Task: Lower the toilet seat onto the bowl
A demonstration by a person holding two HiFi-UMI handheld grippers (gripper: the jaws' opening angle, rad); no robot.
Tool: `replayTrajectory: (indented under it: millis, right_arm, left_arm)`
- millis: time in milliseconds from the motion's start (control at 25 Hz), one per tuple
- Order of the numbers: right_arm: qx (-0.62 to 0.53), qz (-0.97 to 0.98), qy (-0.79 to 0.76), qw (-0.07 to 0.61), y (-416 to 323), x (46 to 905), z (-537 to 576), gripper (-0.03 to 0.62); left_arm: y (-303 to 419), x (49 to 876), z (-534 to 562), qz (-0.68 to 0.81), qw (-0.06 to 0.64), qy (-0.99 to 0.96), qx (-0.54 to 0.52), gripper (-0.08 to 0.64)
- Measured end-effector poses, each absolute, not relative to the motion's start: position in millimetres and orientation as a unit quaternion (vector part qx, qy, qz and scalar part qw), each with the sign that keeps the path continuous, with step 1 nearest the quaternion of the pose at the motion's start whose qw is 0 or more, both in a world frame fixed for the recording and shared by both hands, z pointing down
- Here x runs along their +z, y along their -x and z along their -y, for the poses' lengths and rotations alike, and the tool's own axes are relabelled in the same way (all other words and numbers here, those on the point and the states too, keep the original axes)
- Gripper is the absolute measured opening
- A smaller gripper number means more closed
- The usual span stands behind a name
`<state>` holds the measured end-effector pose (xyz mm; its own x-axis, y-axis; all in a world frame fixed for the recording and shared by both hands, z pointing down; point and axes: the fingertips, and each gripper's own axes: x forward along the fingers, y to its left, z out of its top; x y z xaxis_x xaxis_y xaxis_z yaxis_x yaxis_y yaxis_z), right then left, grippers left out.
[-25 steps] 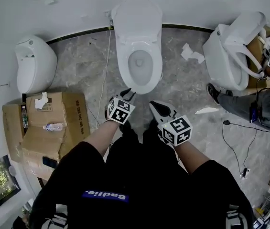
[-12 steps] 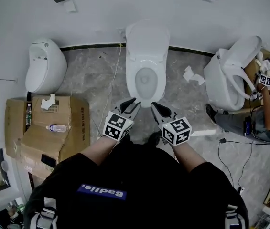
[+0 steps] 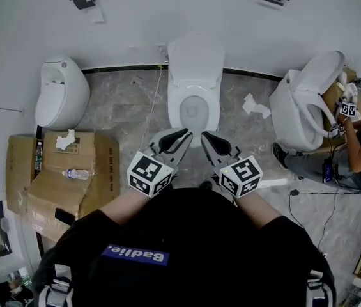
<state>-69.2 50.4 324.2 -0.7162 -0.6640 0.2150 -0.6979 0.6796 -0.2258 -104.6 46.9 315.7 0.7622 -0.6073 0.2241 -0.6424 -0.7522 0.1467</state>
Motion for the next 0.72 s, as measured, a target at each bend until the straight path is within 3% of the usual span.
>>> replayTrajectory:
  millis: [280,720]
  right_arm:
    - [0.136,0.917,-0.37,0.053,70.6,320.7,-58.8,0.029]
    - [0.127,0.917,-0.375,0.045,70.3,320.1,-63.6,0.028]
  left_arm:
    - [99.9,306.6,-54.3,0.328,0.101,-0.937,0.059,0.02]
    - [87.5,315.3,-68.3,0.303,0.108,-0.945,0.064,0.018]
